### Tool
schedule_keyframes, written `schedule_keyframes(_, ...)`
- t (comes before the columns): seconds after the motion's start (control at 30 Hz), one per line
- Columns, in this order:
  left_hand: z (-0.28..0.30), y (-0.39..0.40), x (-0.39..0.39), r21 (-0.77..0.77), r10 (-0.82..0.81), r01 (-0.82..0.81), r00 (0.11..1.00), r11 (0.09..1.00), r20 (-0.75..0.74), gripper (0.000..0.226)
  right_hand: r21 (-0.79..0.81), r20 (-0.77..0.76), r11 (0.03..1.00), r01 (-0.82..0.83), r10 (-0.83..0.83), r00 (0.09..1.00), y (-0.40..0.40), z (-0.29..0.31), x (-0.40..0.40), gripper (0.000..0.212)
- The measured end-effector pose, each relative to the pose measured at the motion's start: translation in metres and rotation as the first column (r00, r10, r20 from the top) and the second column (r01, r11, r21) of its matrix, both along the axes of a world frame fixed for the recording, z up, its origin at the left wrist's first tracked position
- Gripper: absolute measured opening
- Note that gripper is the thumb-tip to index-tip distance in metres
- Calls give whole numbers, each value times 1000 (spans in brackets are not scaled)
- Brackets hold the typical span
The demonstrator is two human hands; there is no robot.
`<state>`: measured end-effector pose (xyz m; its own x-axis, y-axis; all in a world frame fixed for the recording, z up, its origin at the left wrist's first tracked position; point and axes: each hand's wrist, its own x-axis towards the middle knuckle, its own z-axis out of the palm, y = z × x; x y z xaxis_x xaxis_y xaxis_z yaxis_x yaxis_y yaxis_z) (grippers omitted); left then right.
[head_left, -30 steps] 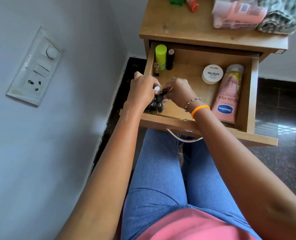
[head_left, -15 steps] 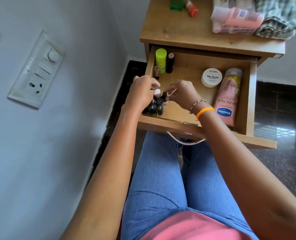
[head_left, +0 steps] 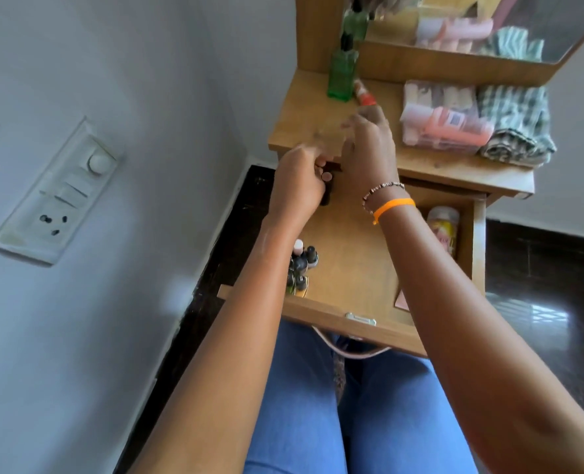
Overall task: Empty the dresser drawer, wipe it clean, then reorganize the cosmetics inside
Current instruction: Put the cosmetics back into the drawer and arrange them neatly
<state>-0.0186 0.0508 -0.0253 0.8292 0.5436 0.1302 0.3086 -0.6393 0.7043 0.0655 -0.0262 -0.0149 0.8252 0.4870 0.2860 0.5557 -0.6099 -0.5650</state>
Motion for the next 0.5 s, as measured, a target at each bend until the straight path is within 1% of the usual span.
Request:
schedule_keyframes(0.13, -3, 6, 25, -37, 85, -84, 996, 996, 15, 40, -184, 1, 982, 46, -47, 999, 22, -5, 35, 46)
schedule_keyframes(0.23, -5, 10, 28, -126, 154, -149, 988, 981, 30, 39, -257, 0, 960, 109, -113, 994, 28, -6, 46, 50)
schedule_keyframes(0.37, -16, 17, 19, -223, 223, -213, 975, 951, 22, 37, -271, 95, 928, 257, -240, 966, 23, -2, 38, 38)
schedule_keyframes(0.4, -19, 18, 15, -233, 235, -225, 972, 946, 15, 35, -266, 94, 926, 269, -253, 963, 20, -1, 32, 33)
schedule_keyframes(0.5, -24, 19, 2, -236, 243, -233, 970, 943, 14, 30, -239, 30, 930, 278, -279, 960, 9, 4, 10, 23)
